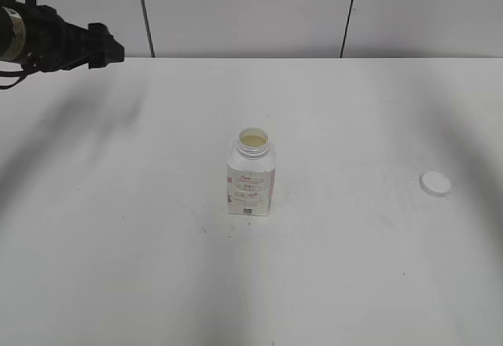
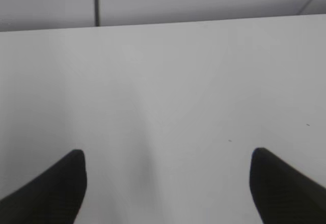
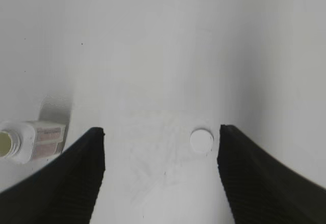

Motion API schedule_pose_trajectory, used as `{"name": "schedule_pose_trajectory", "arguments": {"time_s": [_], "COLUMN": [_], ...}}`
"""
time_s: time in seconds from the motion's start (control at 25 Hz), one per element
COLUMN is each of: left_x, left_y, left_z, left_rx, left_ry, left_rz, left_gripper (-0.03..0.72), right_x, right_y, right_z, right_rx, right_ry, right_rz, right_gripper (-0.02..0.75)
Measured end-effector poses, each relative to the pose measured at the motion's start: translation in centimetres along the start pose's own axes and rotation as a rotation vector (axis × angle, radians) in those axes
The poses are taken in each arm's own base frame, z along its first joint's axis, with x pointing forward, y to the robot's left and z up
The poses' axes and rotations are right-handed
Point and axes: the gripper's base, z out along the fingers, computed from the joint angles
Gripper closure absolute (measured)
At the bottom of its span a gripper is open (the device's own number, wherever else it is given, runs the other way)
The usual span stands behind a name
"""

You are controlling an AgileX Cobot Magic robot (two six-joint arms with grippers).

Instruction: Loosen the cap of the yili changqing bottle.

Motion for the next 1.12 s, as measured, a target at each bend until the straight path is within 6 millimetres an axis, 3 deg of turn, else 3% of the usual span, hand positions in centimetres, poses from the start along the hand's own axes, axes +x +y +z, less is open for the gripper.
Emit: {"name": "schedule_pose_trajectory", "arguments": {"time_s": [0.52, 0.76, 0.88, 1.12], "left_x": [-0.8, -0.8, -0.8, -0.8], "left_y": [2.6, 2.8, 2.8, 2.8], "left_z": [-0.4, -0.5, -0.5, -0.5], "left_rx": [-0.335, -0.349, -0.351, -0.352], "left_ry": [-0.098, -0.105, -0.106, -0.106], "left_rz": [-0.043, -0.072, -0.074, -0.074], "left_gripper": [0.095, 0.096, 0.098, 0.098], "right_x": [11.5, 17.9, 21.7, 27.5], "right_y": [2.1, 2.8, 3.3, 3.1], "right_z": [-5.8, -6.9, -8.3, -9.0], "right_rx": [0.002, 0.003, 0.015, 0.101], "right_ry": [0.005, -0.005, -0.074, -0.169], "right_rz": [0.004, 0.001, -0.020, -0.067], "right_gripper": [0.192, 0.192, 0.192, 0.192]}}
